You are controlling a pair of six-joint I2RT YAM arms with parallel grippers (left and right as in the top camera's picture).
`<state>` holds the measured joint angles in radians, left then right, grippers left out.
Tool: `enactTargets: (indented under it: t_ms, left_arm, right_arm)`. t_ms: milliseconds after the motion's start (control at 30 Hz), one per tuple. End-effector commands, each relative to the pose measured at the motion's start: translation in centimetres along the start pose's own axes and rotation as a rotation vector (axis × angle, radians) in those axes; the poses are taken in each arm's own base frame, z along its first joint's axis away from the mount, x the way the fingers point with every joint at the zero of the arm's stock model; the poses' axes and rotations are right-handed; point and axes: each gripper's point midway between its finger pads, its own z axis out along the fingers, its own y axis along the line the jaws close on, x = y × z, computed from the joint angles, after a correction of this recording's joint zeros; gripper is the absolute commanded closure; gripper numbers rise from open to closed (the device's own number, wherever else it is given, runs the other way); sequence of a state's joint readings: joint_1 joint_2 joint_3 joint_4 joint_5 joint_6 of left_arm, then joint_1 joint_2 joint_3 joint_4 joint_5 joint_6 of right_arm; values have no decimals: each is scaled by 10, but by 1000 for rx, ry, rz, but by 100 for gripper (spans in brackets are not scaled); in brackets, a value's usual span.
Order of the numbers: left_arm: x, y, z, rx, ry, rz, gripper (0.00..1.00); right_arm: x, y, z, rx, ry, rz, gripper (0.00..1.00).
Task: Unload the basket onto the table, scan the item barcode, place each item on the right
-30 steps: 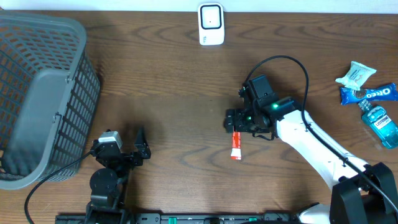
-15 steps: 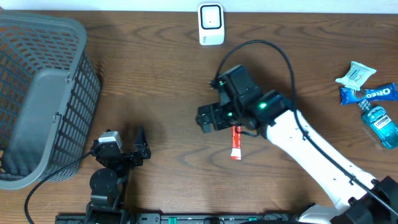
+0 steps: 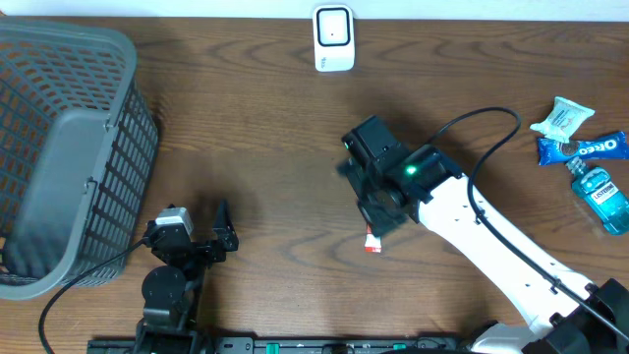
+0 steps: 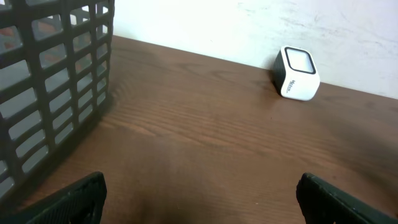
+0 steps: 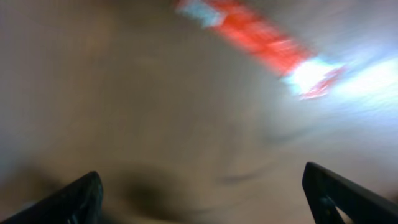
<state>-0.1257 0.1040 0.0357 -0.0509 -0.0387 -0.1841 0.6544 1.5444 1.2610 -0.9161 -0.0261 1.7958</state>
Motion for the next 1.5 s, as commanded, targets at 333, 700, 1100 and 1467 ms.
enactTargets:
  t_ms: [333,700,1100,1467]
  left_arm:
    - [18,6,2,-20,41,-1,2]
    - [18,6,2,-20,41,-1,2]
    - [18,6,2,-20,41,-1,2]
    - [18,6,2,-20,41,-1,2]
  right_arm:
    - [-18,-38,38,165,-39,299,18]
    - [-30,-90,33,358,-113,261,1]
    - [-31,-138,102,308,-35,278,14]
    - [-58,-164,111,312,-164,240,99]
